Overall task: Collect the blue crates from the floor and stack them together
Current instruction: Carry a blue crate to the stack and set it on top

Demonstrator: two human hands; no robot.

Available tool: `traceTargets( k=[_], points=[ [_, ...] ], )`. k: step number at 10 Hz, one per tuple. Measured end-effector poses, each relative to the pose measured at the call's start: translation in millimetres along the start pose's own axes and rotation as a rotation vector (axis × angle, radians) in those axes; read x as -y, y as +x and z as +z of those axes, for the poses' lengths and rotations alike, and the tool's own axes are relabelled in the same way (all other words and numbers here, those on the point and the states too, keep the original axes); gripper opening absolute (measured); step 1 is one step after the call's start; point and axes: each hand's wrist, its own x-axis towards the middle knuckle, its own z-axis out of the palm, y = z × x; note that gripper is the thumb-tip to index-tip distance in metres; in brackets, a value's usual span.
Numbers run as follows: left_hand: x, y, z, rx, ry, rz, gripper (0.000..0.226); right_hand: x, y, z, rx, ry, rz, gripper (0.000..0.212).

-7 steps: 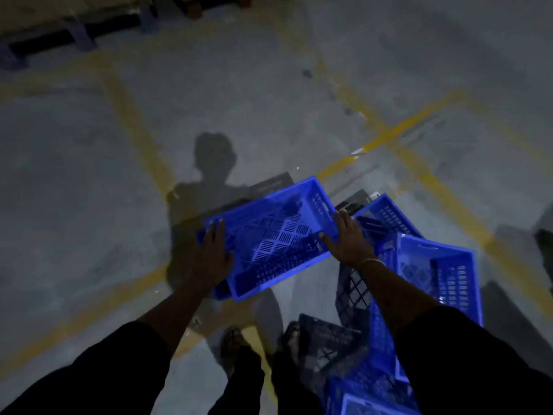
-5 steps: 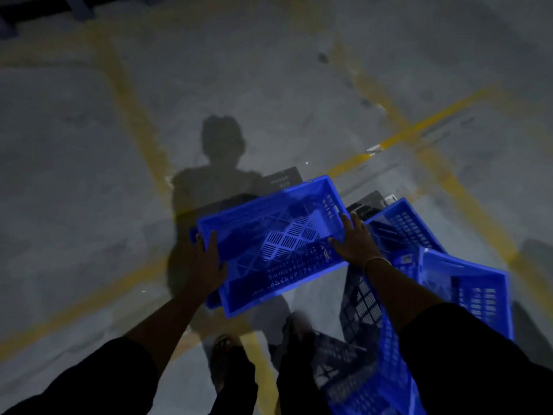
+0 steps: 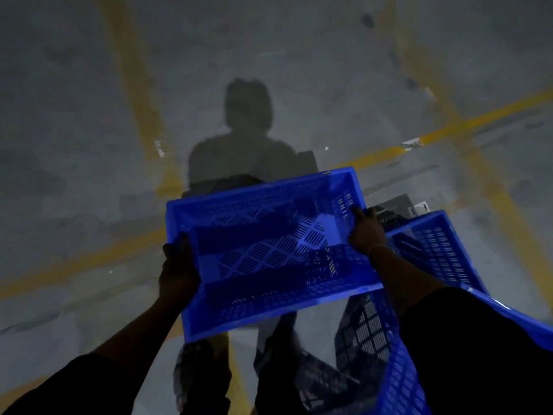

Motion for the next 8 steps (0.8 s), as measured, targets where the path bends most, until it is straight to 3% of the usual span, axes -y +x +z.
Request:
traceTargets(
  k=[2,4,5,6,7,8],
  points=[
    [4,-17,-29,0.063,-0.039,0.061,0.083,-1,-18,-16,-0.046,-0.066,-0.086,0.072],
    [-23,-75,-110,-0.103,0.016,0.017,0.052,21,-79,-68,-0.03,-0.065,-0.144,0.071],
    [-24,-116,-158,-0.187,-0.127,-0.107,0.08,46,-124,-104,-0.023,-0.06,-0.198,0.069],
    [-18,-167,-207,-0.238,-0.19,-0.194,0.077,78,-175,-140,-0.045,-0.085,-0.266,0.066],
    [7,-223,-253,-0.299,0.06,-0.088,0.067,110,-221,-170,-0.087,-0.087,-0.345,0.064],
    [28,-264,-285,-0.295,0.04,-0.072,0.09,147,-259,-192,-0.127,-0.048,-0.436,0.069]
  ],
)
